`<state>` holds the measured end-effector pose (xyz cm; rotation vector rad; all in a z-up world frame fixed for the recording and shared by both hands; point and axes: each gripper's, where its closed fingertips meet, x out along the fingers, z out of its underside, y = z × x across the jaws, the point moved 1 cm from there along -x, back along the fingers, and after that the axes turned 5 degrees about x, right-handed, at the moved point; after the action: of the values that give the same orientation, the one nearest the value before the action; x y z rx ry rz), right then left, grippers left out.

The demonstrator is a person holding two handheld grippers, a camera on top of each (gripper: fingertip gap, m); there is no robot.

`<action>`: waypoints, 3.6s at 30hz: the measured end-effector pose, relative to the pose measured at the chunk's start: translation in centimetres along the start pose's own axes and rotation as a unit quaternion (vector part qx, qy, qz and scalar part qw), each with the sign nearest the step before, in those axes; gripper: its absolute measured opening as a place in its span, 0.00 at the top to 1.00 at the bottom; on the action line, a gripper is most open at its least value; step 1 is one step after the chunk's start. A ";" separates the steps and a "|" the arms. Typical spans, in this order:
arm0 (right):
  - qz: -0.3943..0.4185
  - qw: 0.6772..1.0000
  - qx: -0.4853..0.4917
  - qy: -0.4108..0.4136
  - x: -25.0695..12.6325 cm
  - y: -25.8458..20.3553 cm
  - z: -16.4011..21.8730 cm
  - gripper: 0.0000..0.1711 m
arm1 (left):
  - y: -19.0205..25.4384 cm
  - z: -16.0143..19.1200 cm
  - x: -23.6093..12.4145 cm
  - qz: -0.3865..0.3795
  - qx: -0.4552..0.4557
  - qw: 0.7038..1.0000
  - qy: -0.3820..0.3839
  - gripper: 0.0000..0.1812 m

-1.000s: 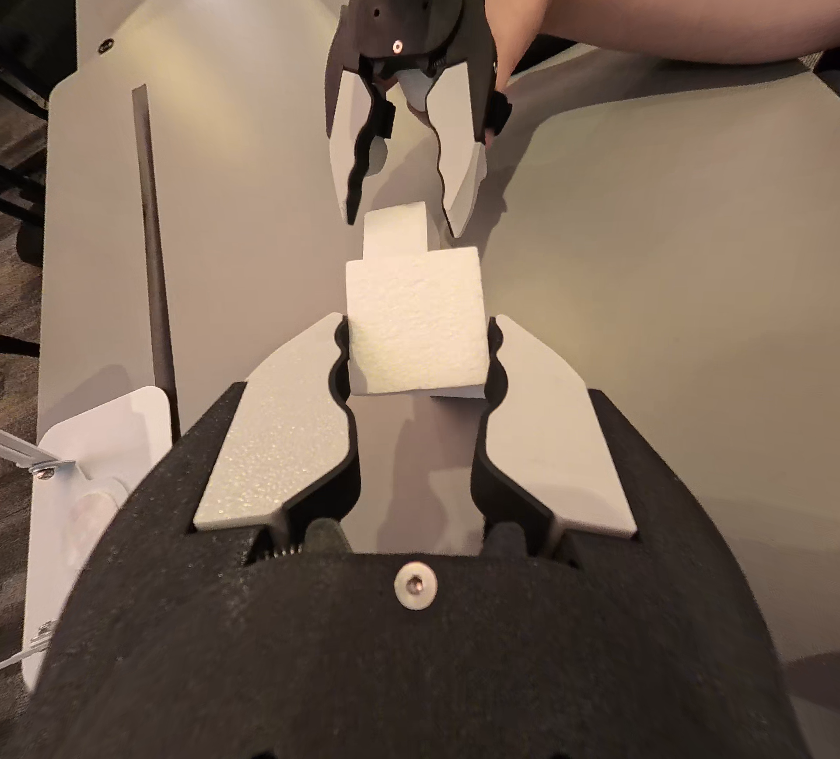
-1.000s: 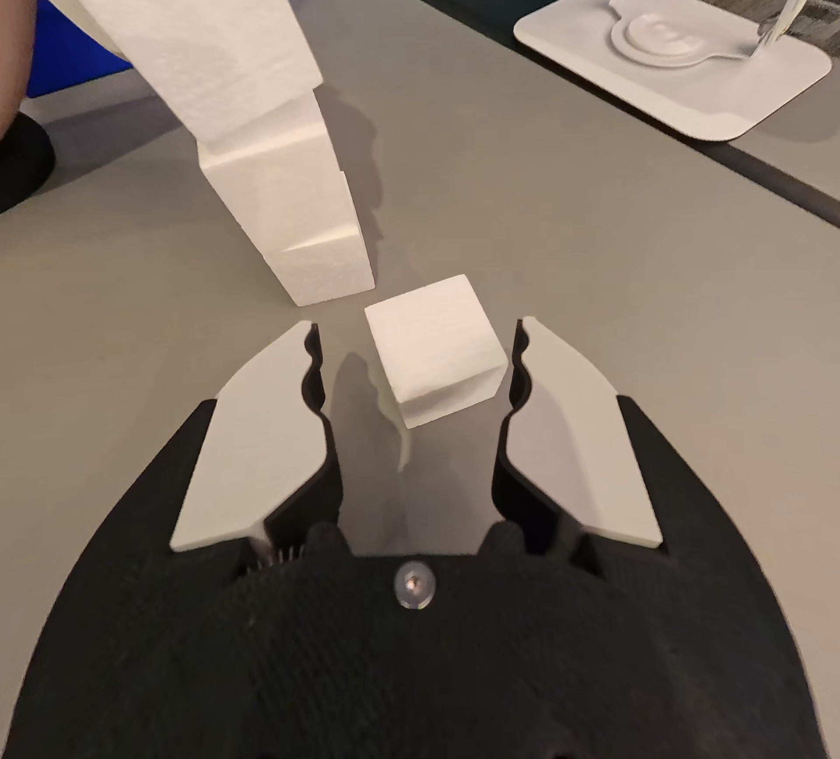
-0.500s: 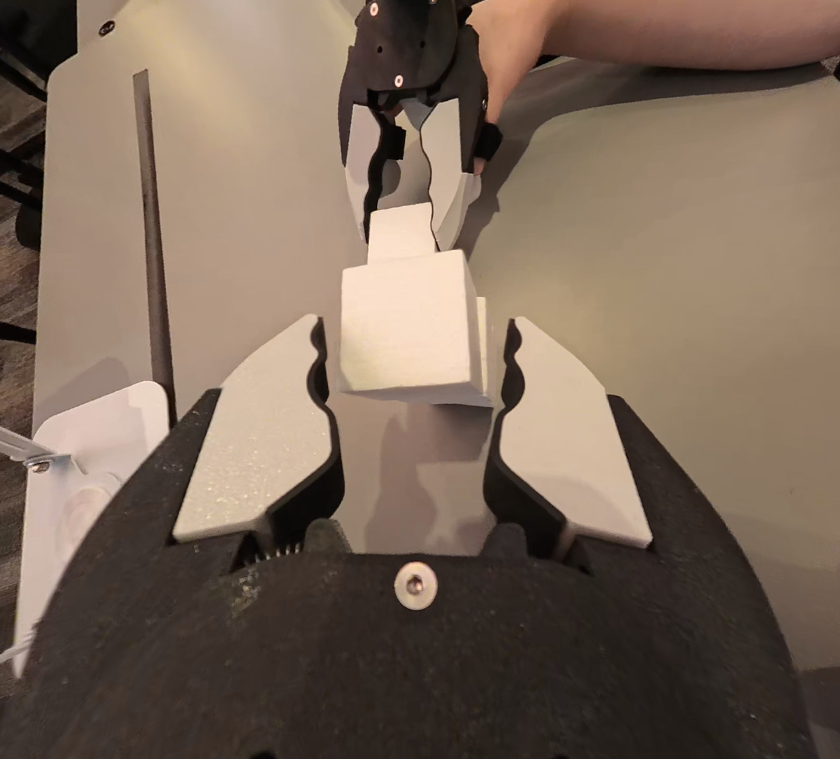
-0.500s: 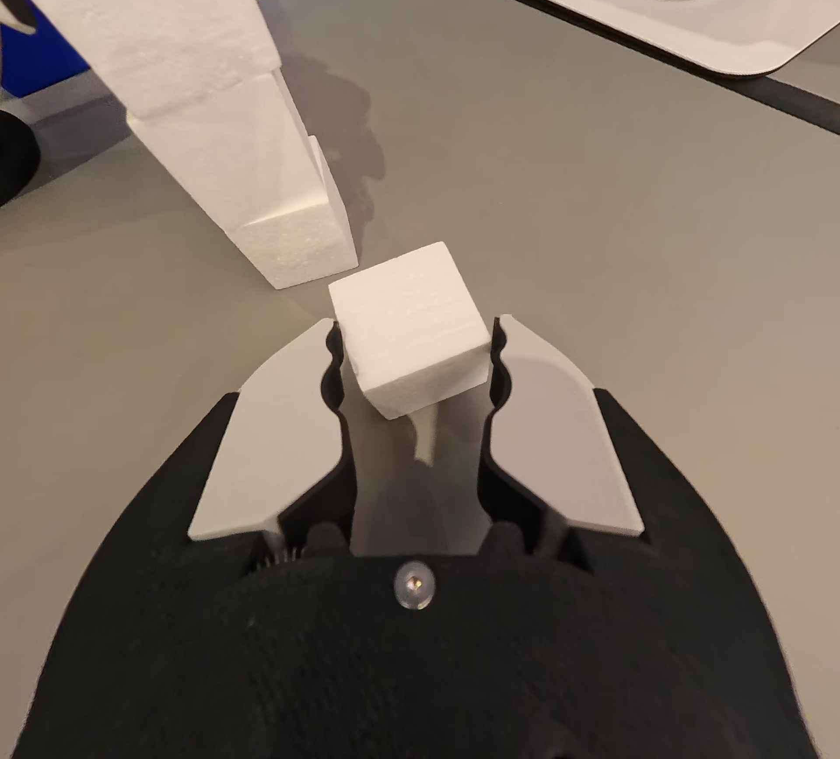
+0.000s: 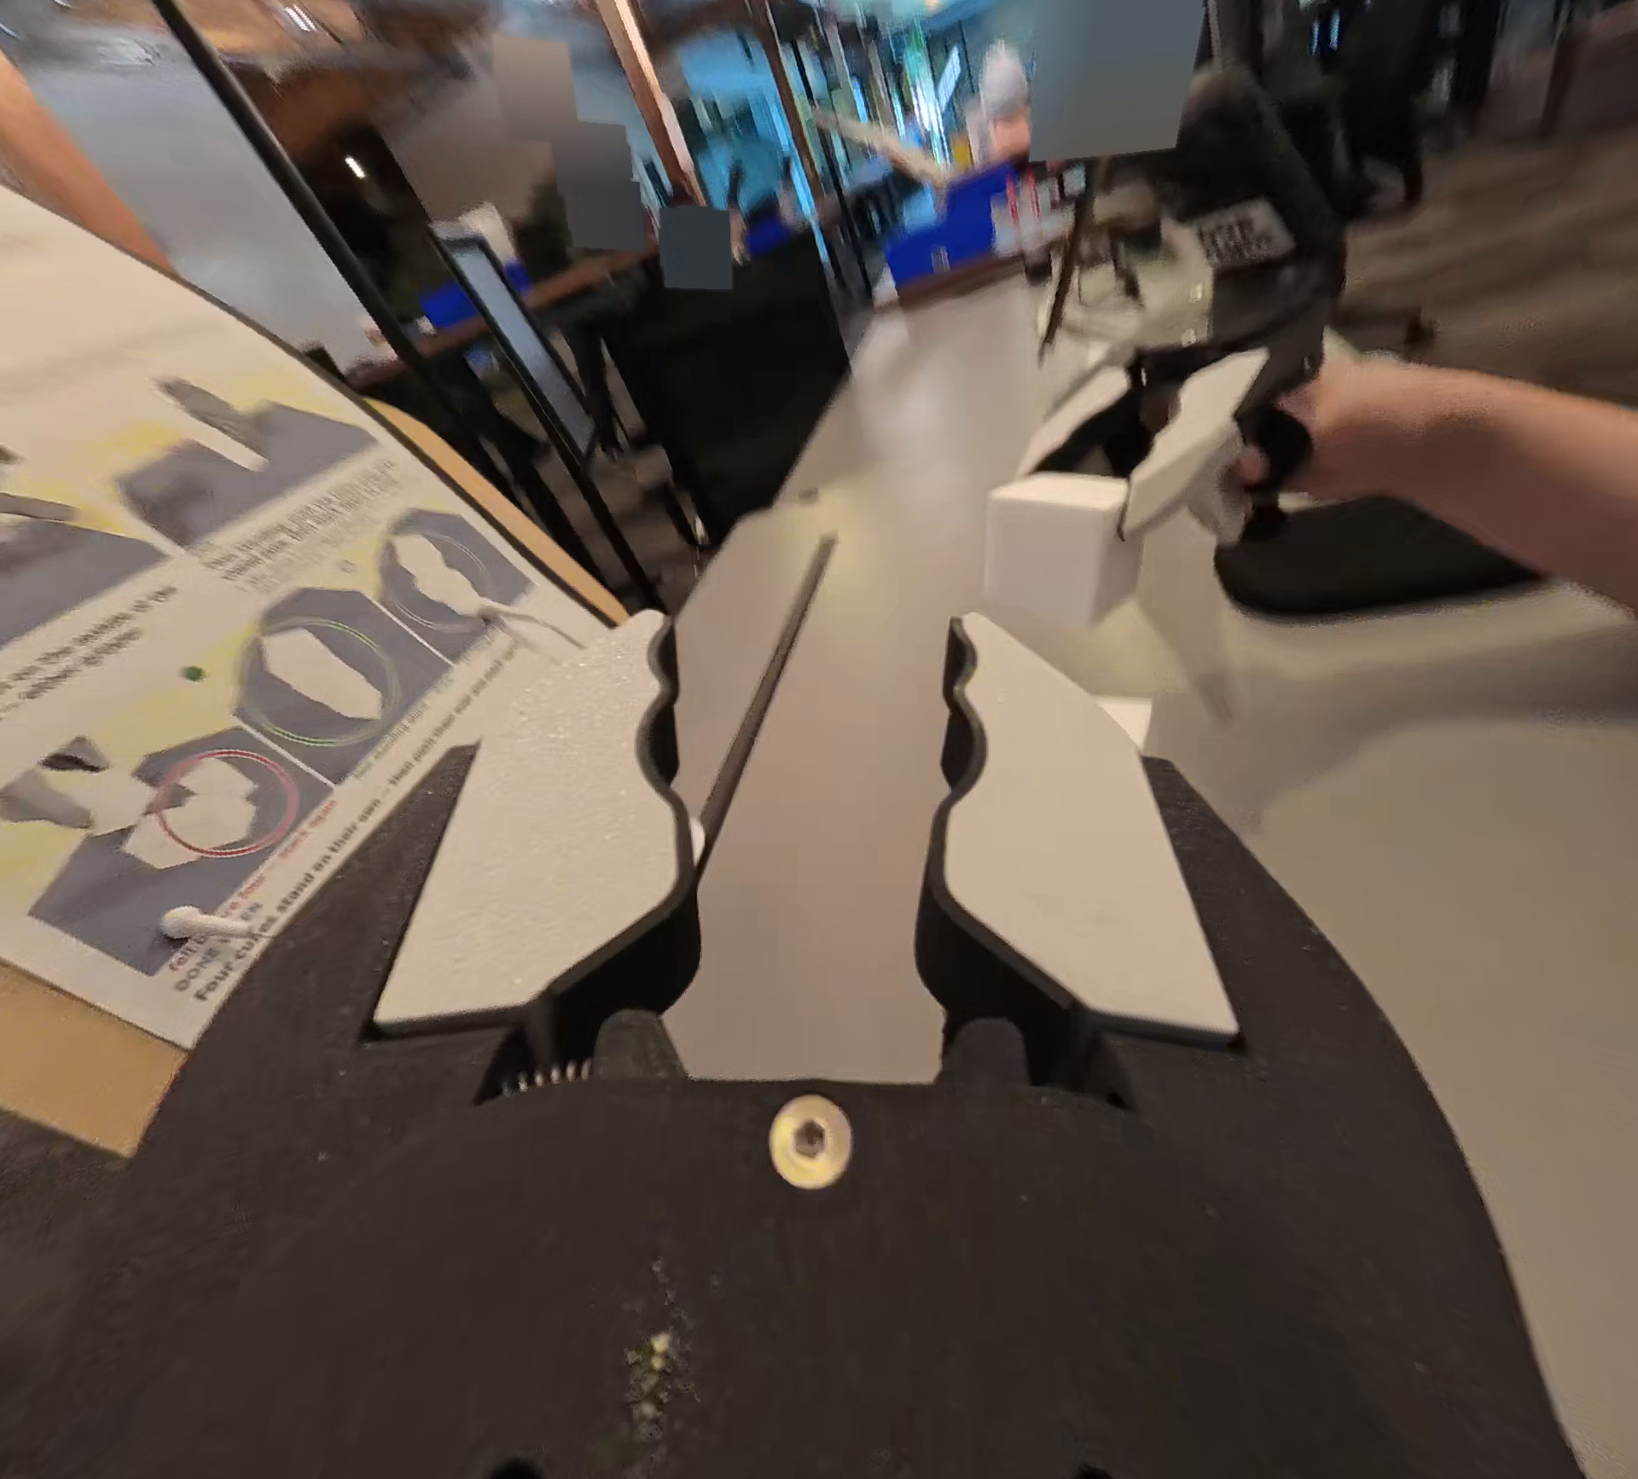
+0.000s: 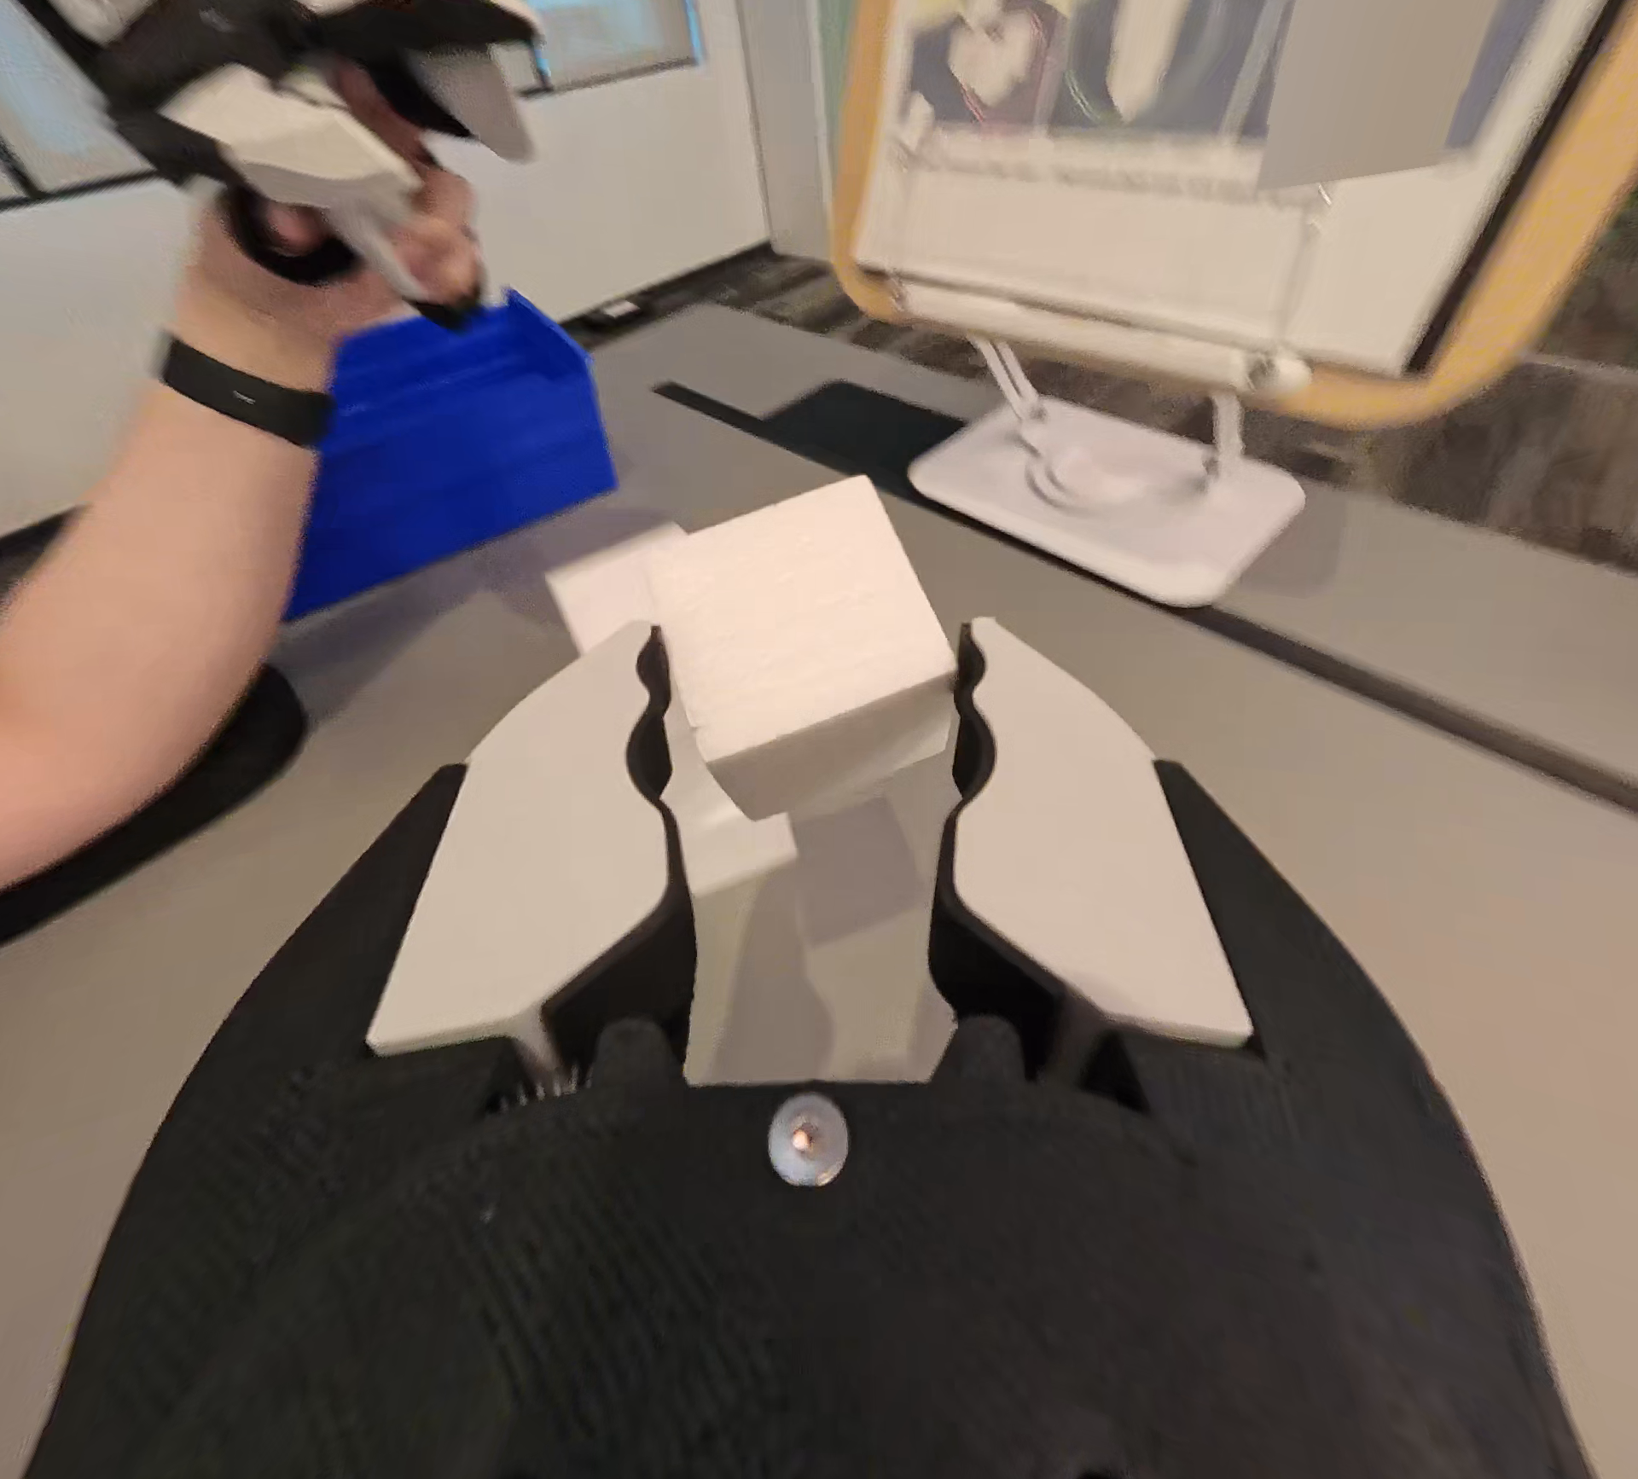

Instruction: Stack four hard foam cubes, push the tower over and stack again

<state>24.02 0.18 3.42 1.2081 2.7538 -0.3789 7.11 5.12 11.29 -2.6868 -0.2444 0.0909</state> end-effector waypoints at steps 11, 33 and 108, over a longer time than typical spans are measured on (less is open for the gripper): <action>-0.070 0.985 -0.067 -0.146 6.9 -5.5 -0.3 0.63 | -1.1 -1.1 -2.8 -0.010 -0.027 0.998 0.053 0.72; -0.079 0.988 -0.081 -0.106 6.1 -6.1 -0.3 0.51 | 1.4 1.2 0.2 0.037 -0.002 0.998 -0.047 0.73; 0.358 0.916 0.135 -0.123 -17.6 23.0 16.0 0.66 | 15.8 18.5 14.0 0.196 -0.071 0.879 -0.430 0.68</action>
<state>52.85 -1.59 -12.70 1.9530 1.9056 -0.7628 21.47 1.44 -12.61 -2.6097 0.0480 1.4451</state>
